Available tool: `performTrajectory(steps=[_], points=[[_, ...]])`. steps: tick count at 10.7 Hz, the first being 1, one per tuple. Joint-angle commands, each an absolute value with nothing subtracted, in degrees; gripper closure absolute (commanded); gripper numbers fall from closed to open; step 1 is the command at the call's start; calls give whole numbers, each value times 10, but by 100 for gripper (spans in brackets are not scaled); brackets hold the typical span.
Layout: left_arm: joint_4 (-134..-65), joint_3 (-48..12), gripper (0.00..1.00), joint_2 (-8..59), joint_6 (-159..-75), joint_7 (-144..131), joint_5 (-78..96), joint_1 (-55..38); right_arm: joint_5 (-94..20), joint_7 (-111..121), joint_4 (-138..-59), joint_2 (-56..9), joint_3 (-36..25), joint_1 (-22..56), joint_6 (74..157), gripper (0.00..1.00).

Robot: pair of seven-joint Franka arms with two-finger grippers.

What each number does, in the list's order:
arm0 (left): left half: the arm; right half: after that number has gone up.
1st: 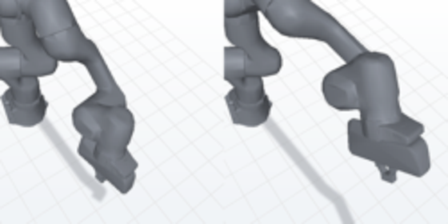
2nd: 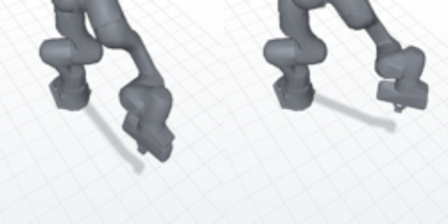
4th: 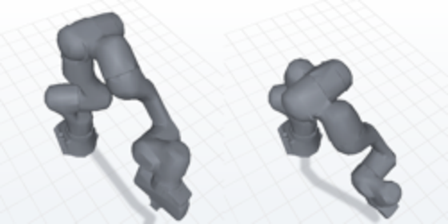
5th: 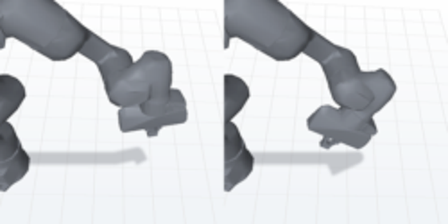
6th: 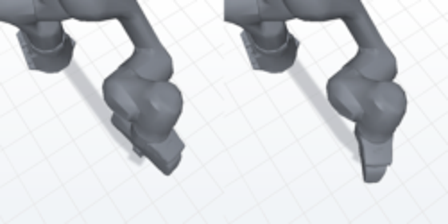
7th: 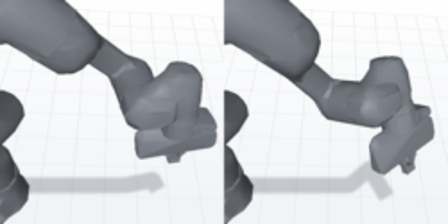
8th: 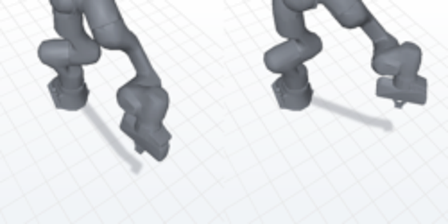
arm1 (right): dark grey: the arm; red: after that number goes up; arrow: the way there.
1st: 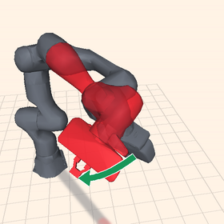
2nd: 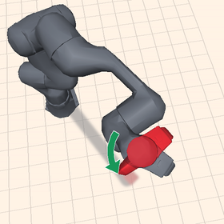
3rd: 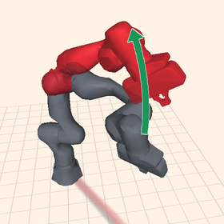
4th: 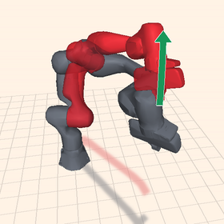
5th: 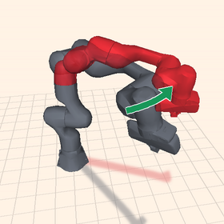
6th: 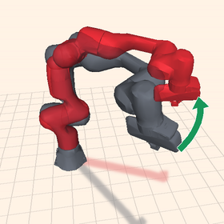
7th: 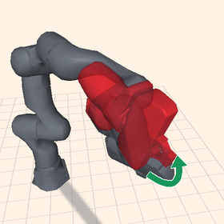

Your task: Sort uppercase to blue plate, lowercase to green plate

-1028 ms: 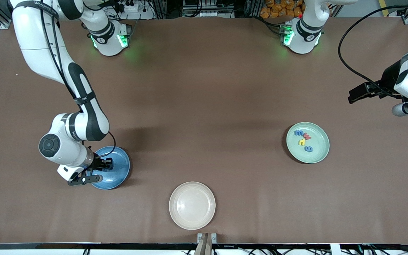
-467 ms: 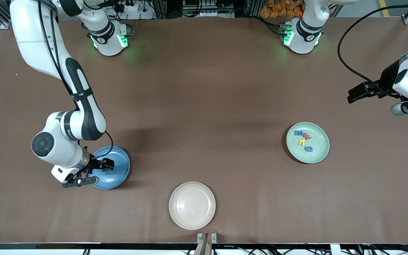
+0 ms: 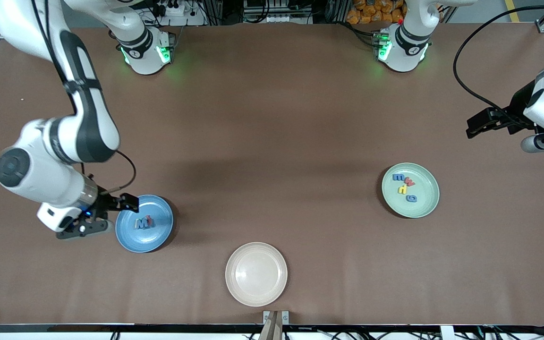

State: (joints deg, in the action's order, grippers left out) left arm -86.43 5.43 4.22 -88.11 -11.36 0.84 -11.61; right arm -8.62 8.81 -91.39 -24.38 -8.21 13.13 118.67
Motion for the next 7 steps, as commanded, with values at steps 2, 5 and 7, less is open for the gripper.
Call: performTrajectory(steps=[2, 5, 7], points=[[-878, 51, 0, 27, -887, -115, -1, -118, -57, 85, -944, -144, -79, 117, 1143, 0], [-881, 51, 0, 26, -885, -117, -1, -118, -47, 85, -957, -69, -77, 105, 1050, 0], [-882, 51, 0, 25, -884, -117, -1, -118, -31, 89, -955, -35, -76, 91, 993, 0]])
